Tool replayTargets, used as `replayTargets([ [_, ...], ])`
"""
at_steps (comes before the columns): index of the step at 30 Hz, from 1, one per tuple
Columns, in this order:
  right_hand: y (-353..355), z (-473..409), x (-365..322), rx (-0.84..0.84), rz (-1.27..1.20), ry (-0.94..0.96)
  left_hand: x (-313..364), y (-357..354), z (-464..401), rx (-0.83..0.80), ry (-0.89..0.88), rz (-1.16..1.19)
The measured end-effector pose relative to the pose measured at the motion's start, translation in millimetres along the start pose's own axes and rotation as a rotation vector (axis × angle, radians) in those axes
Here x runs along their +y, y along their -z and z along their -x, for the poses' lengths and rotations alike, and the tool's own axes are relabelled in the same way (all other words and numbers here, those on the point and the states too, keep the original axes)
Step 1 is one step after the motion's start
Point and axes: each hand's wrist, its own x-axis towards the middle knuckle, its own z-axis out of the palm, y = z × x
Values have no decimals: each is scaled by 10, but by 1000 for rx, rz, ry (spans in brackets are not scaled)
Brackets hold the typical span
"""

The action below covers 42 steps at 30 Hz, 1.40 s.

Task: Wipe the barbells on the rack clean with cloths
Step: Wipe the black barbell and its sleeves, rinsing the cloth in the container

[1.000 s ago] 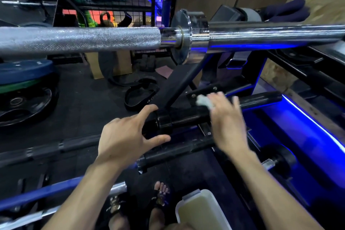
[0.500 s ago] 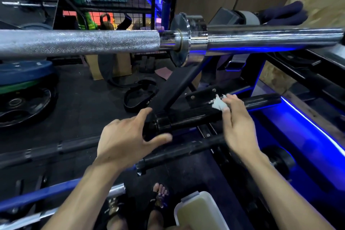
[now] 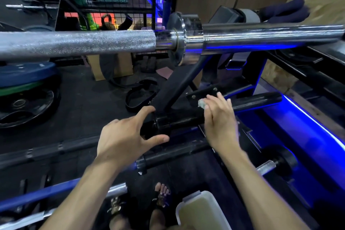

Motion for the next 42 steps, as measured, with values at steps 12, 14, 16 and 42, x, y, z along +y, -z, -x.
replayTargets([
  [12,18,12,144,-15,93,-22,-47,-45,-3,-12,24,66],
  [14,-38,90,-119,-16,54,20,-44,-77,-19,-3,44,90],
  [16,-134,260,-373,-78,21,218,-44,-86,-26,25,38,79],
  [42,-105,221,-383,-73,82,161,32,-3,-9,4,5,-39],
])
